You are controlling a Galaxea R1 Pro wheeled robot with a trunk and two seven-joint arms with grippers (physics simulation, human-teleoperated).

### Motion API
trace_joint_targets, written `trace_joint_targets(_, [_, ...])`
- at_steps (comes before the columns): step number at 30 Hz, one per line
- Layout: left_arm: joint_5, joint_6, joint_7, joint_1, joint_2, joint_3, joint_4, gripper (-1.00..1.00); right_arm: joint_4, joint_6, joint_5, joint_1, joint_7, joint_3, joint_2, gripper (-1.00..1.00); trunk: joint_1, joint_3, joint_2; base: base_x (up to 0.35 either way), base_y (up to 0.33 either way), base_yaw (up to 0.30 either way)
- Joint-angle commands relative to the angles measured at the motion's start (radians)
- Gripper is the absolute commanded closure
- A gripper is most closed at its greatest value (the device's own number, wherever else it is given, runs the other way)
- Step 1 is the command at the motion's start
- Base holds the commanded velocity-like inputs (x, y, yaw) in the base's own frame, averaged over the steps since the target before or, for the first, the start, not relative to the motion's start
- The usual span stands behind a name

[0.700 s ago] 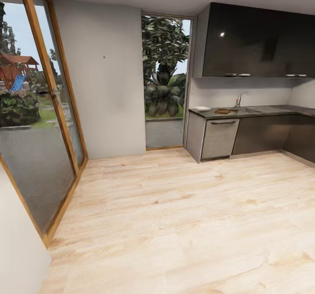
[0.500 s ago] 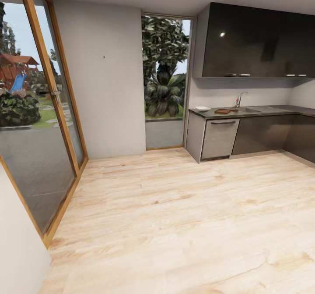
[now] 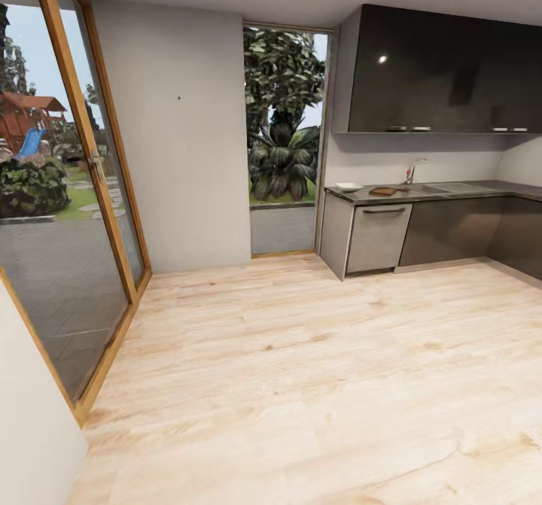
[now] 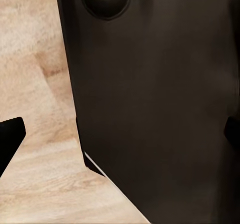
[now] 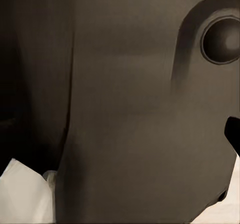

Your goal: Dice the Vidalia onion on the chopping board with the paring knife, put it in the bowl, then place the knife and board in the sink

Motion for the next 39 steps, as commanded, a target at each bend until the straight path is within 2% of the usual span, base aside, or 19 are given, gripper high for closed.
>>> trace_joint_targets(1, [-0.002, -0.007, 0.001, 0.006, 0.0, -0.007, -0.007, -1.0, -0.007, -0.006, 0.001, 0.006, -0.012, 0.013, 0.005, -1.0, 0.0, -0.001, 0.0, 0.0, 0.0, 0.0])
trace_joint_targets(6, [-0.001, -0.035, 0.004, 0.035, -0.003, -0.006, -0.035, -1.0, -0.035, -0.034, 0.002, 0.009, -0.04, 0.042, -0.004, -1.0, 0.0, -0.001, 0.0, 0.0, 0.0, 0.0])
trace_joint_targets(11, [-0.001, -0.063, 0.032, 0.062, 0.002, -0.005, -0.063, -1.0, -0.064, -0.052, 0.0, 0.009, -0.068, 0.05, -0.032, -1.0, 0.0, -0.001, 0.0, 0.0, 0.0, 0.0])
trace_joint_targets(12, [-0.001, -0.109, 0.069, 0.062, 0.005, -0.006, -0.612, -1.0, -0.762, -0.068, -0.002, 0.009, -0.068, 0.05, -0.075, -1.0, 0.0, -0.001, 0.0, 0.0, 0.0, 0.0])
trace_joint_targets(13, [0.0, -0.139, 0.075, 0.062, 0.007, -0.006, -0.596, -1.0, -0.779, -0.089, -0.005, 0.009, -0.069, 0.05, -0.082, -1.0, 0.0, -0.001, 0.0, 0.0, 0.0, 0.0])
trace_joint_targets(17, [0.001, -0.233, 0.082, 0.062, 0.007, -0.006, -0.538, -1.0, -0.788, -0.114, -0.008, 0.009, -0.072, 0.052, -0.084, -1.0, 0.0, -0.001, 0.0, 0.0, 0.0, 0.0])
trace_joint_targets(20, [0.001, -0.267, 0.084, 0.062, 0.007, -0.007, -0.501, -1.0, -0.789, -0.122, -0.009, 0.009, -0.074, 0.054, -0.083, -1.0, 0.0, 0.0, 0.0, 0.0, 0.0, -0.028])
trace_joint_targets(28, [0.0, -0.279, 0.084, 0.062, 0.008, -0.006, -0.485, -1.0, -0.785, -0.125, -0.01, 0.009, -0.073, 0.054, -0.084, -1.0, 0.0, 0.009, 0.0, 0.075, -0.054, -0.172])
trace_joint_targets(39, [0.0, -0.28, 0.084, 0.062, 0.008, -0.005, -0.485, -1.0, -0.762, -0.125, -0.01, 0.009, -0.073, 0.056, -0.082, -1.0, 0.0, 0.021, 0.0, 0.232, -0.221, -0.203])
